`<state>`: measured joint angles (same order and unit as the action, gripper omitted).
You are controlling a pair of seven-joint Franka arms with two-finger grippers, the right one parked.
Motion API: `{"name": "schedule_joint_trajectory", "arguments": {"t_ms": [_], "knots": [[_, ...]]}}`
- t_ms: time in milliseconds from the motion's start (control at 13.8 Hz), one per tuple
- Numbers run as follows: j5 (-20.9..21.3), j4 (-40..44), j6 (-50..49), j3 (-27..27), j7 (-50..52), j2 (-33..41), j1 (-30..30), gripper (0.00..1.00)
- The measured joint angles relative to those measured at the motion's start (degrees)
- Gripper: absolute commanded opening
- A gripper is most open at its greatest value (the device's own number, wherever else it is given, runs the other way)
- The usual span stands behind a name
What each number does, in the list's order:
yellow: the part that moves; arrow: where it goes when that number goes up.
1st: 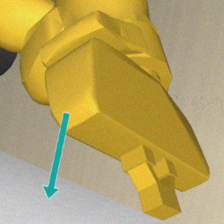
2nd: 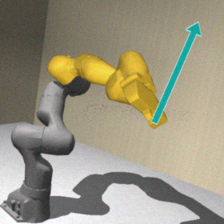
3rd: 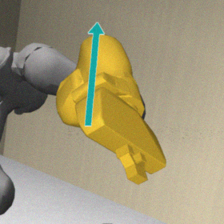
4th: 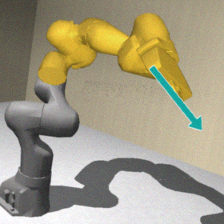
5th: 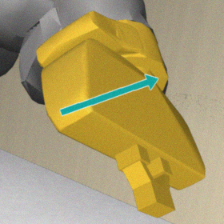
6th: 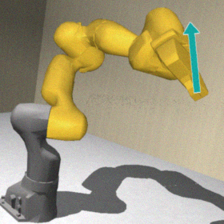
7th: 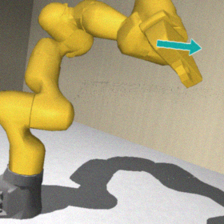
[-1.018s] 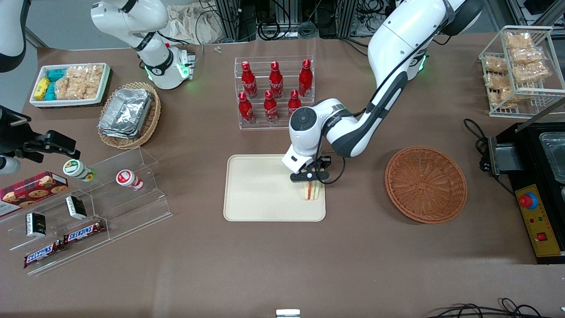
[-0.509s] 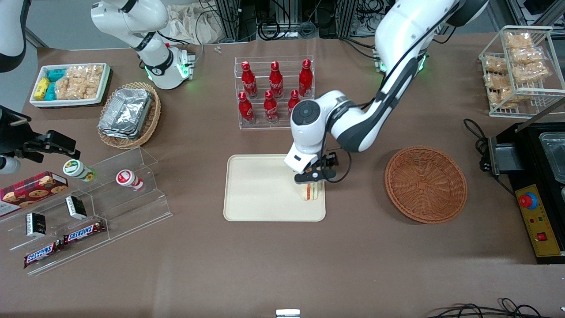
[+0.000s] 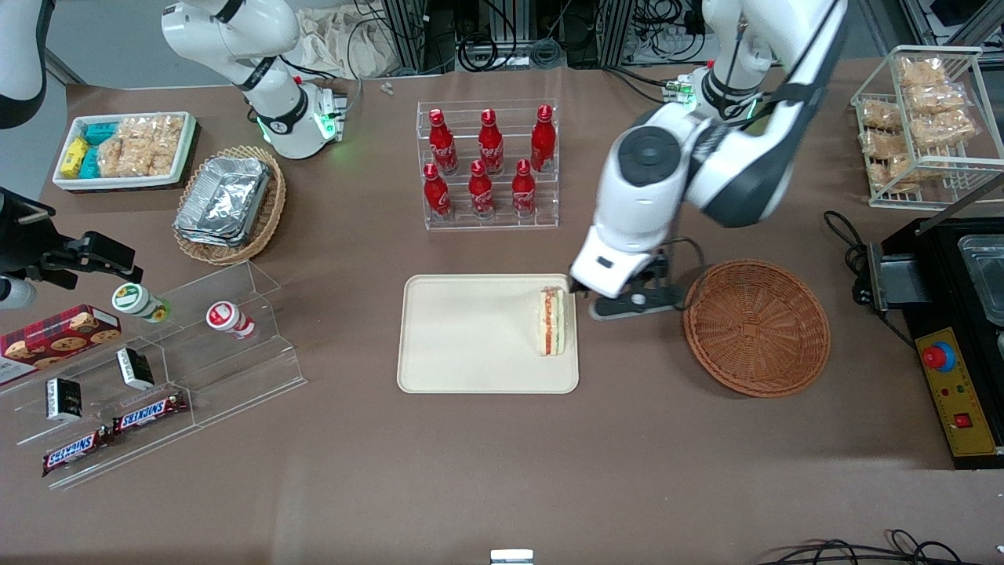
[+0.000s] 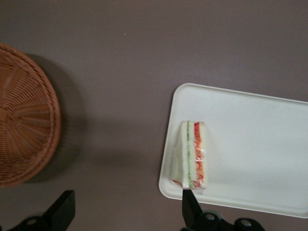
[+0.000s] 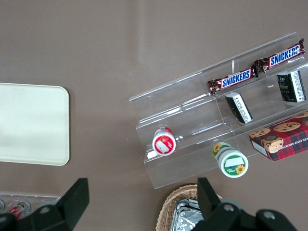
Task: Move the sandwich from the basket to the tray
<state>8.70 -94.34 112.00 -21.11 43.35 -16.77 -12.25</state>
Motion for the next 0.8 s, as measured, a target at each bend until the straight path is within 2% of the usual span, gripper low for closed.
{"name": "schedule_joint_trajectory", "arguments": {"t_ms": [218, 509, 800], "knots": [[-4.6, 6.2, -12.8, 0.3, -10.9, 1.4, 5.7, 1.00], [-7.8, 12.9, -25.2, 1.3, -22.7, 4.0, 13.9, 1.00], [-8.7, 12.7, -29.5, 11.9, -29.2, 10.0, 11.5, 1.00]]}}
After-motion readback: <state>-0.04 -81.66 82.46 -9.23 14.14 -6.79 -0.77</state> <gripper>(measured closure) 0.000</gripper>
